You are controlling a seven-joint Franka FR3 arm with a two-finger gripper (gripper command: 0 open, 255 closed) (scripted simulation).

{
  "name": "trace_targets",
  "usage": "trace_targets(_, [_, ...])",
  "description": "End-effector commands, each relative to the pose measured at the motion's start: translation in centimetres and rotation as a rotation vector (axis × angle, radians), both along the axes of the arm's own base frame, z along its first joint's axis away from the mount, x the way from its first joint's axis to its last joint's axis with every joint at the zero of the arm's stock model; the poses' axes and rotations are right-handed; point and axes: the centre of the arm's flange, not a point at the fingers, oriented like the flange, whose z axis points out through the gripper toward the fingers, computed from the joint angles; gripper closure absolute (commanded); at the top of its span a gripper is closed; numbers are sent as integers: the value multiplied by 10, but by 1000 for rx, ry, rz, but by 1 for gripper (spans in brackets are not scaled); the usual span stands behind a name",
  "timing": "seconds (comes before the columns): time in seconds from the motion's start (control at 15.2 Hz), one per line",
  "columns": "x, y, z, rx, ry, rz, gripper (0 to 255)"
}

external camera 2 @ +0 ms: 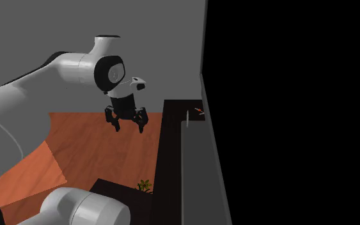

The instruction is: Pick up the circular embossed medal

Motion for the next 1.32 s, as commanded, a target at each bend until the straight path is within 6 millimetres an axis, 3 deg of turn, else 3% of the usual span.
trace_targets(0.0, [0,0,0,0,0,0,0])
trace_targets(1.25, [208,-105,-76,18,-44,79,0])
